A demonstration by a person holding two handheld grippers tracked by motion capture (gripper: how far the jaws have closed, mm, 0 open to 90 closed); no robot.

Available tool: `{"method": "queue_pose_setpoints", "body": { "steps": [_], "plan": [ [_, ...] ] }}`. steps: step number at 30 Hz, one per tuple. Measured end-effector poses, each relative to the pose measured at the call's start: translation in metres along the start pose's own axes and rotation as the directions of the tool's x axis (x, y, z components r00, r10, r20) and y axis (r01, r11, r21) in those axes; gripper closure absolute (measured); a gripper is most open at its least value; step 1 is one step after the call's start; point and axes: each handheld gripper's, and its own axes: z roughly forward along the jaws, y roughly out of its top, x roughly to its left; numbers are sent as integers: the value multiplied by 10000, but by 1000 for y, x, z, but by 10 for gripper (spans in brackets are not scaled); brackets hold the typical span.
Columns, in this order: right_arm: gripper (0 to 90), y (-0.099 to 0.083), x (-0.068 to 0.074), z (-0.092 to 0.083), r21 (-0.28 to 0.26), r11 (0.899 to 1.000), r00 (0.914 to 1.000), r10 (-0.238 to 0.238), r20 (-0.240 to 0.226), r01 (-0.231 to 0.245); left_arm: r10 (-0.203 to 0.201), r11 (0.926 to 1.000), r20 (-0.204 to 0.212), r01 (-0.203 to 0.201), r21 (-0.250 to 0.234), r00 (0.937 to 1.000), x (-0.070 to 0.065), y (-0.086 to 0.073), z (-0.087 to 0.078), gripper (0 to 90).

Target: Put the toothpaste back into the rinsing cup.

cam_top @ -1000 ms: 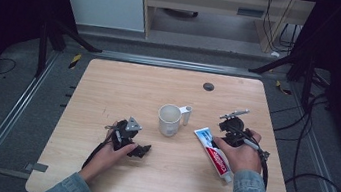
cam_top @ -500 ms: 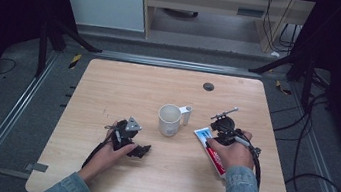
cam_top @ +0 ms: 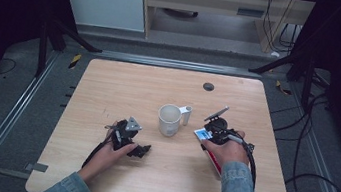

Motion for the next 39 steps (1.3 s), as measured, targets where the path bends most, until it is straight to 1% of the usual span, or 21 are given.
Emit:
{"method": "queue_pose_setpoints", "body": {
  "steps": [1,4,5,12,15,18,20,22,25,28,30,31,33,35,37,38,39],
  "plan": [
    [381,1,0,2,64,9999,10000,-87,-44,88,-5,10000,3,5,-4,10000,0,0,0,0],
    [384,2,1,7,182,9997,9999,-133,-58,134,3,10000,8,-3,-2,10000,0,0,0,0],
    [384,4,2,11,345,9994,10000,-86,-50,88,9,10000,-1,-9,0,10000,0,0,0,0],
    [411,8,2,22,533,9985,9999,-155,-7,155,16,10000,19,-16,-13,10000,0,0,0,0],
    [430,10,0,30,694,9976,10000,-12,55,8,20,10000,22,-20,-15,10000,0,0,0,0],
    [442,11,-3,33,790,9968,9999,103,102,-110,18,10000,21,-17,-18,10000,0,0,0,0],
    [450,13,-8,37,947,9951,9995,291,103,-300,20,10000,23,-20,-15,10000,0,0,0,0],
    [451,13,-9,39,1011,9944,9995,298,54,-302,18,10000,25,-18,-18,10000,0,0,0,0],
    [452,16,-13,44,1210,9916,9987,488,-151,-466,33,10000,37,-33,-19,10000,0,0,0,0],
    [451,16,-13,46,1311,9901,9985,522,-137,-500,37,10000,40,-36,-18,10000,0,0,0,0],
    [453,16,-15,48,1372,9896,9987,469,-174,-441,35,10000,41,-35,-18,10000,0,0,0,0],
    [453,16,-16,49,1435,9883,9984,543,-170,-513,33,10000,41,-33,-19,10000,0,0,0,0],
    [456,17,-18,52,1498,9873,9977,590,-336,-534,41,10000,48,-41,-18,10000,0,0,0,0],
    [459,17,-17,53,1529,9868,9977,593,-316,-538,40,10000,48,-40,-18,10000,0,0,0,0],
    [463,18,-16,55,1564,9866,9981,520,-342,-461,44,10000,50,-44,-18,10000,0,0,0,0],
    [457,18,-15,58,1683,9849,9986,462,-249,-413,27,10000,53,-27,-18,10000,0,0,0,0],
    [456,18,-15,59,1700,9847,9987,446,-265,-395,23,10000,56,-23,-20,10000,0,0,0,0]
  ]
}}
